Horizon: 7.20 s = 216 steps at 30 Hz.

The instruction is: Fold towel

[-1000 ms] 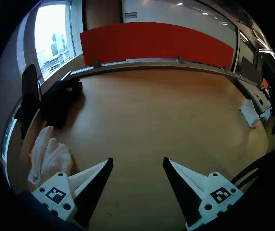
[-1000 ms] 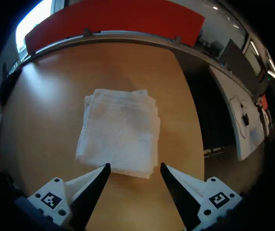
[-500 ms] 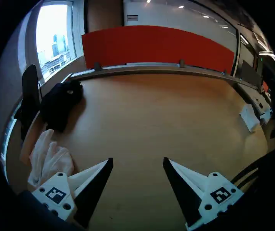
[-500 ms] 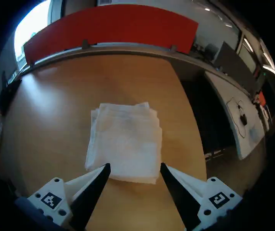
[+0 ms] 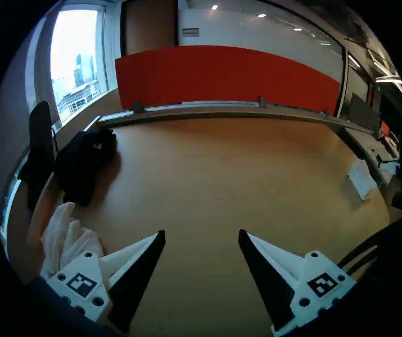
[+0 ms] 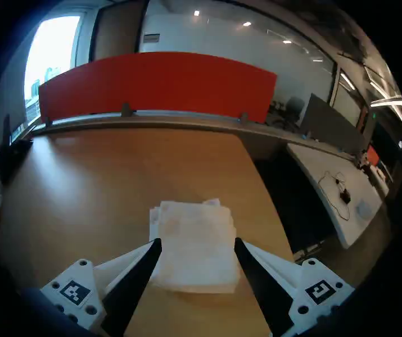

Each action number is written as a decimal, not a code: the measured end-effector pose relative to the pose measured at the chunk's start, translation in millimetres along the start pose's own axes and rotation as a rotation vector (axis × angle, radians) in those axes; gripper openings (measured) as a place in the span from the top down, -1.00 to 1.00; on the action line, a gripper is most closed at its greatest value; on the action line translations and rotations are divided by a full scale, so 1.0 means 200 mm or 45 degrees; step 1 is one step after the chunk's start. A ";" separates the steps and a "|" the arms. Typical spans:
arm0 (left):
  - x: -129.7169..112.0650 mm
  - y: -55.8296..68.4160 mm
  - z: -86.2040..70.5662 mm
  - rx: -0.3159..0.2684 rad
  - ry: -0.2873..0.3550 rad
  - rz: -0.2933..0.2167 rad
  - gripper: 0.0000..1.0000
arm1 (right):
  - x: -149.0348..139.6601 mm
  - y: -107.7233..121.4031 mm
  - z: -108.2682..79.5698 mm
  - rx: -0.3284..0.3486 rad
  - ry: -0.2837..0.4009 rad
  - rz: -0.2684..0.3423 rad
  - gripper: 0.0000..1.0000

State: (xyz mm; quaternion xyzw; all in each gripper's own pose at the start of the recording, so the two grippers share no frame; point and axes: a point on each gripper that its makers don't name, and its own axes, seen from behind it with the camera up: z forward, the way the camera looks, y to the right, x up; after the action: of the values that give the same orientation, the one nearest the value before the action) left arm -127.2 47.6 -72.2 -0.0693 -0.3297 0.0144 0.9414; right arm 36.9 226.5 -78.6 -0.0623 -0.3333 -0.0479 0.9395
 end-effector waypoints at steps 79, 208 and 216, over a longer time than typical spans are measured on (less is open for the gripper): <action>0.82 -0.19 -0.16 0.045 0.714 -0.053 -0.93 | 0.94 -1.17 -0.38 0.195 0.695 0.074 -1.00; 0.18 -0.30 0.42 0.154 0.899 -0.059 -0.93 | 0.55 -1.05 0.03 0.139 0.852 0.238 -1.00; 0.18 -0.30 0.42 0.154 0.899 -0.059 -0.93 | 0.42 -1.06 0.13 0.146 0.868 0.224 -1.00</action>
State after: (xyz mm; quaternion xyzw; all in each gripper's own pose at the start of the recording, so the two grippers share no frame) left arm -152.5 0.3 22.8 -0.0069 0.0160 -0.0122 0.9998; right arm 59.0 17.1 12.2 -0.0185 0.0037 0.0337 0.9993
